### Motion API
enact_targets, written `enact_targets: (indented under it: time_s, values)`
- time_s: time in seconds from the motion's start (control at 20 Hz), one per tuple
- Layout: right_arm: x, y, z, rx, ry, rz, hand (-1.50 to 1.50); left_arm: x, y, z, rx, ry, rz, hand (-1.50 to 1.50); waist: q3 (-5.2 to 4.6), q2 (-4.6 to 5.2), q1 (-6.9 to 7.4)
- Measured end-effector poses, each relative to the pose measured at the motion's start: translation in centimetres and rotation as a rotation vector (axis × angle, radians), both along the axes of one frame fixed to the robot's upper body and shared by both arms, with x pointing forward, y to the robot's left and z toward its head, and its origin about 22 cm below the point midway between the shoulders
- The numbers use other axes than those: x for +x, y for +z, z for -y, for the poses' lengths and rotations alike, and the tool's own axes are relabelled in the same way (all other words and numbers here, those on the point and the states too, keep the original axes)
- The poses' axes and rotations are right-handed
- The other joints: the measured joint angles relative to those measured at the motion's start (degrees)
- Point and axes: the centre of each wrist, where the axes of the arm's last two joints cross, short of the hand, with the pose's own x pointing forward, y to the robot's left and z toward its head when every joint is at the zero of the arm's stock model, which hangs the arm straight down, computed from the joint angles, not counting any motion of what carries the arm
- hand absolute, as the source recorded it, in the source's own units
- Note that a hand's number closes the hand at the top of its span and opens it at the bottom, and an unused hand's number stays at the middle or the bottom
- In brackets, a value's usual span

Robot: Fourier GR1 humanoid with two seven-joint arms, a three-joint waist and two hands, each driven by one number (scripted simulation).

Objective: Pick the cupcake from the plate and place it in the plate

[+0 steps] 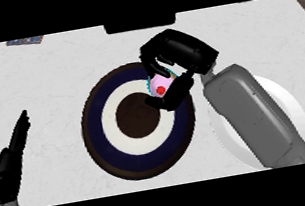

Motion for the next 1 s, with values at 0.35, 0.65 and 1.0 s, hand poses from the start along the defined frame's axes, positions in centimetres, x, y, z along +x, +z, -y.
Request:
enact_targets:
  time_s: [0.35, 0.65, 1.0]
  values:
    - [-0.7, -3.4, -3.8, -0.015, 0.005, -0.135, -1.5, 0.2, 0.4, -0.3, -0.004, -0.008, 0.004, 0.0, 0.02, 0.17, 0.93]
    - [-1.4, -5.7, -5.9, -0.024, -0.066, -0.24, -1.5, 0.3, 0.3, 0.2, -0.006, -0.015, 0.002, 0.0, 0.02, 0.18, 1.01]
    - [-0.8, -6.4, -5.3, 0.207, -0.123, -0.298, -1.5, -0.4, 0.0, -0.3, 0.0, -0.007, 0.005, 0.0, 0.04, 0.26, 1.02]
